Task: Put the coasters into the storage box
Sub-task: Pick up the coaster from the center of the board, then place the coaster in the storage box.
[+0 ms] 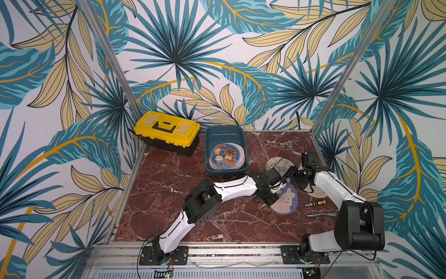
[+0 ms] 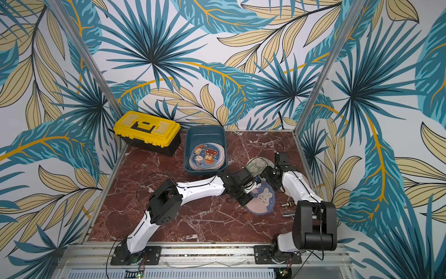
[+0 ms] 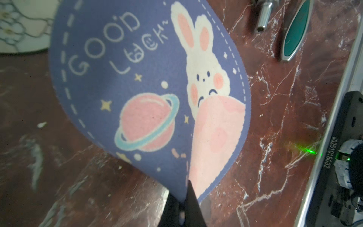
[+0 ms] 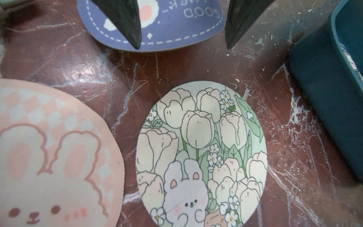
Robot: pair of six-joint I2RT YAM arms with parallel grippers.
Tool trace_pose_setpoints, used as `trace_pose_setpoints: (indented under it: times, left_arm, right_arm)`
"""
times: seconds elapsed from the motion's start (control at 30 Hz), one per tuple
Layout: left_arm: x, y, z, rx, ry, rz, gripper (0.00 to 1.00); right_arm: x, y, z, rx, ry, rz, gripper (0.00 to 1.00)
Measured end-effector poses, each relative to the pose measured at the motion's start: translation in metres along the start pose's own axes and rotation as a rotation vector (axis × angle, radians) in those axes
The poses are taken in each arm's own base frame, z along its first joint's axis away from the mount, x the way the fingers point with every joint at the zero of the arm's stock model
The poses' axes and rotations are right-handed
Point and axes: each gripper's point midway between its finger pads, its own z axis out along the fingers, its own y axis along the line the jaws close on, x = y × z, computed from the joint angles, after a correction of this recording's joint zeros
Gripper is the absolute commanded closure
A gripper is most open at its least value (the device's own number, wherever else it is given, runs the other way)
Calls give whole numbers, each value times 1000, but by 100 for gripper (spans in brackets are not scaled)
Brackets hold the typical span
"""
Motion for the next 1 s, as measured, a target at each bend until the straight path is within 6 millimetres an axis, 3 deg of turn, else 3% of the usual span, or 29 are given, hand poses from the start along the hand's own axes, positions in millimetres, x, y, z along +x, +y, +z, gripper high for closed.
trace_pose_setpoints:
  times: [0.3,0.53,0.73,0.9,1.0]
  left_arm:
    - [-23,21,-49,-27,-92,-18,100]
    - [-22,51,-76,-61,-119,-60,100]
    - [-29,84,-117,-115,-181,-100,100]
    - [-37,125,-158,-165,-256,-169,100]
    - [-35,150,-171,-194,-277,-217,100]
  right_arm:
    - [-18,11,-1,33,-8,-18,32]
    - [-34,19,2,58,-9,-27,32]
    - [-46,27,-2,65,-27,-37,32]
    - [-50,37,-5,73,-31,-64,32]
    - [-49,43,-3,73,-28,-84,32]
